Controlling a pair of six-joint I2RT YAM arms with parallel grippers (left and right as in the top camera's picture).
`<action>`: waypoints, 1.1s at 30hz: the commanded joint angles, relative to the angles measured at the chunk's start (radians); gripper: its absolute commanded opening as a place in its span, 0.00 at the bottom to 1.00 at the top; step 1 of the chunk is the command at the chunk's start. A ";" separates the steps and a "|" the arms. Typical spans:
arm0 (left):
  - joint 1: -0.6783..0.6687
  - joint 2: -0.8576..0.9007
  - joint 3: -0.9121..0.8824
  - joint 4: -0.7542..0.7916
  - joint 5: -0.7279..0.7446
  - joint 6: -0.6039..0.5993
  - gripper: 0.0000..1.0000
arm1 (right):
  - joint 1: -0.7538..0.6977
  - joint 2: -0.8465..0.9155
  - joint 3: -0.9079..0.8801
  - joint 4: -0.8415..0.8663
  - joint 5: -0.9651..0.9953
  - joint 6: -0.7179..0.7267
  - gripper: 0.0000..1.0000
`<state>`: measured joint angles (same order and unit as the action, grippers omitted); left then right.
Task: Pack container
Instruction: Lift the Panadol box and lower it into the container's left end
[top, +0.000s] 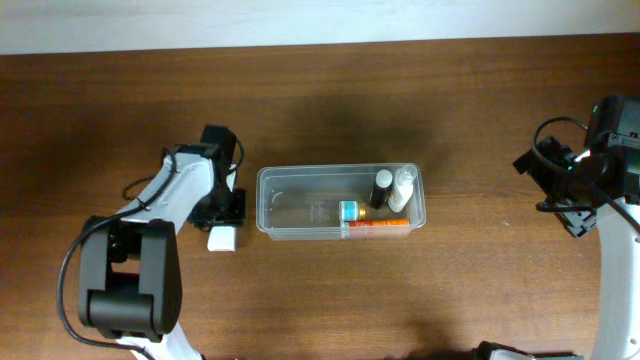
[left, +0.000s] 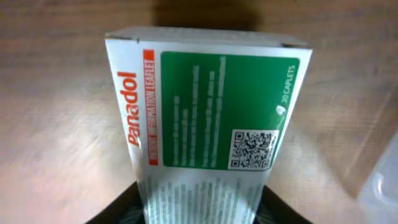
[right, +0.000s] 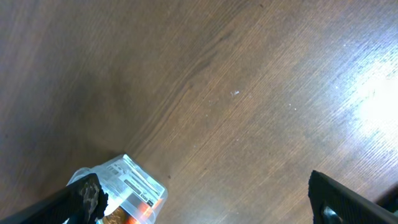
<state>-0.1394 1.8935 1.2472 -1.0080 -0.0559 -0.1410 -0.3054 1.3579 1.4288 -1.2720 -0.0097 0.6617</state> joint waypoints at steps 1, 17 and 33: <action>0.019 -0.026 0.156 -0.091 -0.045 0.056 0.43 | -0.003 -0.014 0.008 0.000 -0.002 0.009 0.98; -0.195 -0.149 0.515 -0.263 0.131 0.591 0.42 | -0.003 -0.014 0.008 0.000 -0.002 0.008 0.99; -0.360 0.046 0.436 -0.203 0.146 1.109 0.43 | -0.003 -0.014 0.008 0.000 -0.002 0.009 0.98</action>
<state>-0.4896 1.8885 1.6936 -1.2198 0.0669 0.8146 -0.3054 1.3579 1.4288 -1.2716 -0.0097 0.6624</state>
